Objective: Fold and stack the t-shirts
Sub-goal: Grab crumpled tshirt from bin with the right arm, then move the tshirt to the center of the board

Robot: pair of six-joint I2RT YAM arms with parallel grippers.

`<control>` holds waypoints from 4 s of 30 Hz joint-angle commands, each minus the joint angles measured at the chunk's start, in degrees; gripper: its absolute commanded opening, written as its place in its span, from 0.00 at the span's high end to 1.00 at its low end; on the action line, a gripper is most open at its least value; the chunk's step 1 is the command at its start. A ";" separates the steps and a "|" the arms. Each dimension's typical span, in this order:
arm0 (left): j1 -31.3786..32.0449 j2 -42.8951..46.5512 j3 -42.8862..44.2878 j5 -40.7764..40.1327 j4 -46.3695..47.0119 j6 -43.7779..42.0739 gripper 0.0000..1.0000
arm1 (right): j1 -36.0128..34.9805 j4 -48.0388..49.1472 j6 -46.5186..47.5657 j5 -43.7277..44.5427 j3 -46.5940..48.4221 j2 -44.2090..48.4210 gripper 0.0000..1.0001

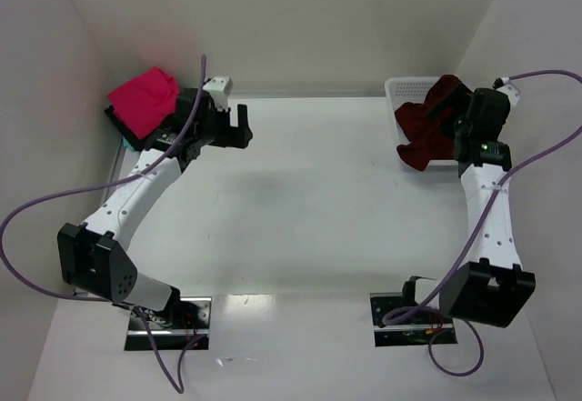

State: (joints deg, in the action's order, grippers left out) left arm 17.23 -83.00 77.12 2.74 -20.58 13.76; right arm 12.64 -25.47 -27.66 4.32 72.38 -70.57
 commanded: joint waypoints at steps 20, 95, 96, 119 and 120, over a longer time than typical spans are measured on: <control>0.35 4.95 -0.92 -3.01 -3.42 1.36 0.00 | 4.32 -6.77 -0.21 6.14 32.72 -48.95 0.01; 8.96 2.40 -0.66 21.62 35.19 9.19 1.00 | -28.11 7.99 -8.12 -22.52 -4.53 5.53 0.99; 8.96 3.19 -0.05 20.04 32.91 8.14 1.00 | -28.11 7.46 -8.11 -21.38 -4.53 4.83 0.98; 6.67 22.27 -9.96 8.86 -2.80 8.12 1.00 | -20.73 5.88 -8.20 -19.08 -21.04 9.57 0.67; 6.67 22.27 -10.76 8.86 -2.80 8.65 1.00 | -20.73 5.87 -8.20 -19.69 -21.05 9.57 0.67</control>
State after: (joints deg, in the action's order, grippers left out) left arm 24.38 -61.43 68.86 9.06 -21.54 19.66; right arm -8.56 -19.86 -36.36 -15.40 52.66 -62.50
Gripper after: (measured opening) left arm 0.010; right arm 0.328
